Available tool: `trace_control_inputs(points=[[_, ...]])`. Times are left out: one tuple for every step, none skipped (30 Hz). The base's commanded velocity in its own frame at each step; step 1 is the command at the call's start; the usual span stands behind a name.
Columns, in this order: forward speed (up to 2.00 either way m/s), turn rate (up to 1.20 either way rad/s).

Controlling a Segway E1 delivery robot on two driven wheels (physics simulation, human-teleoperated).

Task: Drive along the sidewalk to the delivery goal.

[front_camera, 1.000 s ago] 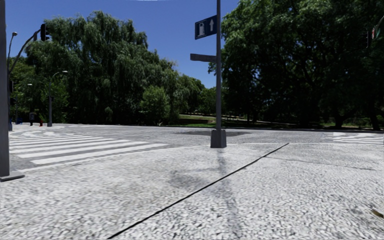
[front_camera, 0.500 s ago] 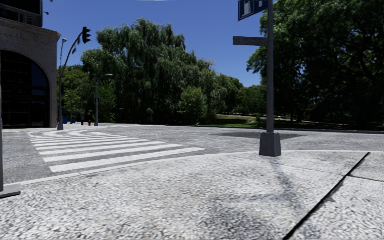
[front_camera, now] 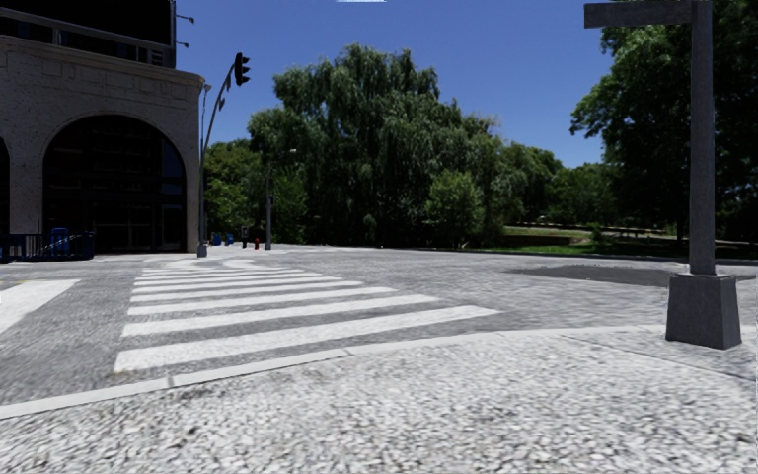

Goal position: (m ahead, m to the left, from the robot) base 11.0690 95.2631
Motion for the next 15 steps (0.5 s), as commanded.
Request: trace_control_inputs(points=[[2.00,0.50],[2.00,0.50],[2.00,0.50],[2.00,0.50],[2.00,0.50],[2.00,0.50],[2.00,0.50],[2.00,0.50],[2.00,0.50],[2.00,0.50],[2.00,0.50],[2.00,0.50],[2.00,0.50],[2.00,0.50],[2.00,0.50]])
